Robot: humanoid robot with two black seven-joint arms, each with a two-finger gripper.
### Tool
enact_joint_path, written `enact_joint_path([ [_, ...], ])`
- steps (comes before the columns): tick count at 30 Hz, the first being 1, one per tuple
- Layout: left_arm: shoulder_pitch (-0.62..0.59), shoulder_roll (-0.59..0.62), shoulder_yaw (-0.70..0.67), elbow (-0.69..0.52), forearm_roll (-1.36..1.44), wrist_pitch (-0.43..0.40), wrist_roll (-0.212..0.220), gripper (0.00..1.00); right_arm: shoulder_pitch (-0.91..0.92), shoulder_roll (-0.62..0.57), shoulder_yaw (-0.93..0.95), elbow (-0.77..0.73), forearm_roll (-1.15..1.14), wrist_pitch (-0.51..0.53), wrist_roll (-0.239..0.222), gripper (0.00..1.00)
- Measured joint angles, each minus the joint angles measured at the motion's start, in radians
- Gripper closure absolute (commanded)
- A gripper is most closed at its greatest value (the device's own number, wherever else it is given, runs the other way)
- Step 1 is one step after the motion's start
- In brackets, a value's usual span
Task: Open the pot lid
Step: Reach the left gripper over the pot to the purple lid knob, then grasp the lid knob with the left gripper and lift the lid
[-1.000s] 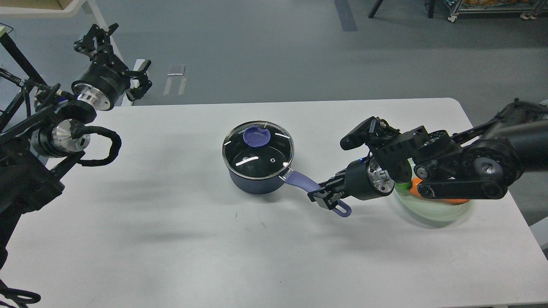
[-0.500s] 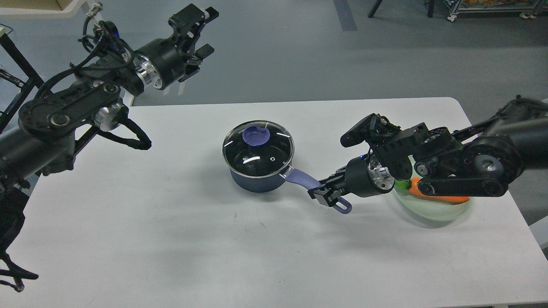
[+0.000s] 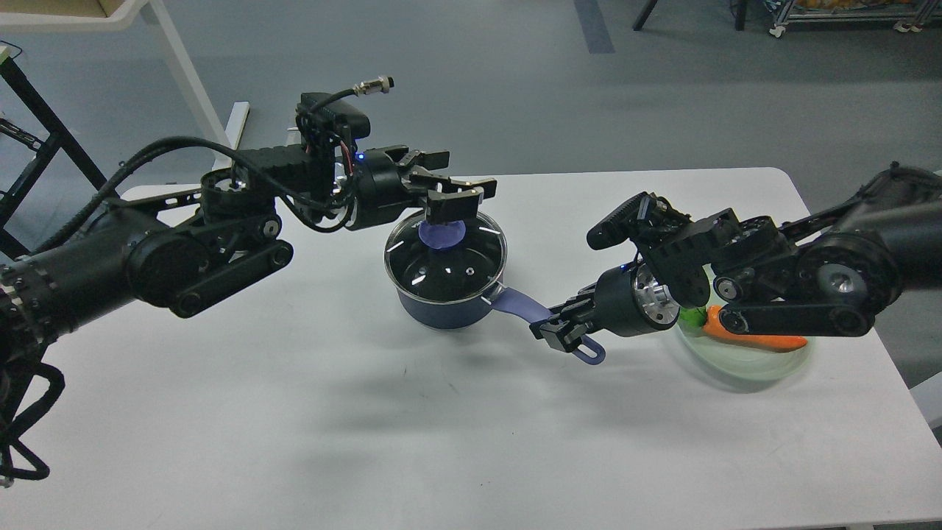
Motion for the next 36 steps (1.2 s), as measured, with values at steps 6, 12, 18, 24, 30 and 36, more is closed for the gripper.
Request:
enact_joint_path([
  [6, -0.006, -0.010, 0.139, 0.035, 0.020, 0.091, -0.001, 0.01, 0.000, 0.001, 0.001, 0.000, 0.000, 0.000, 0.000, 0.82],
  [12, -0.003, -0.041, 0.171, 0.111, 0.020, 0.129, -0.001, 0.01, 0.000, 0.002, 0.001, -0.001, 0.000, 0.000, 0.000, 0.82],
  [18, 0.008, -0.045, 0.186, 0.122, 0.017, 0.135, -0.001, 0.04, 0.000, 0.004, 0.002, -0.001, 0.000, 0.000, 0.001, 0.82],
  [24, 0.009, -0.045, 0.234, 0.131, 0.010, 0.172, -0.005, 0.26, 0.002, 0.005, 0.002, -0.001, 0.000, 0.001, 0.001, 0.81],
  [30, 0.009, -0.045, 0.253, 0.139, 0.008, 0.182, -0.020, 0.48, 0.003, 0.010, 0.003, -0.003, 0.000, 0.002, 0.001, 0.81],
  [36, 0.000, -0.039, 0.251, 0.139, 0.006, 0.182, -0.048, 0.56, 0.003, 0.010, 0.003, -0.003, 0.000, 0.002, 0.001, 0.81],
])
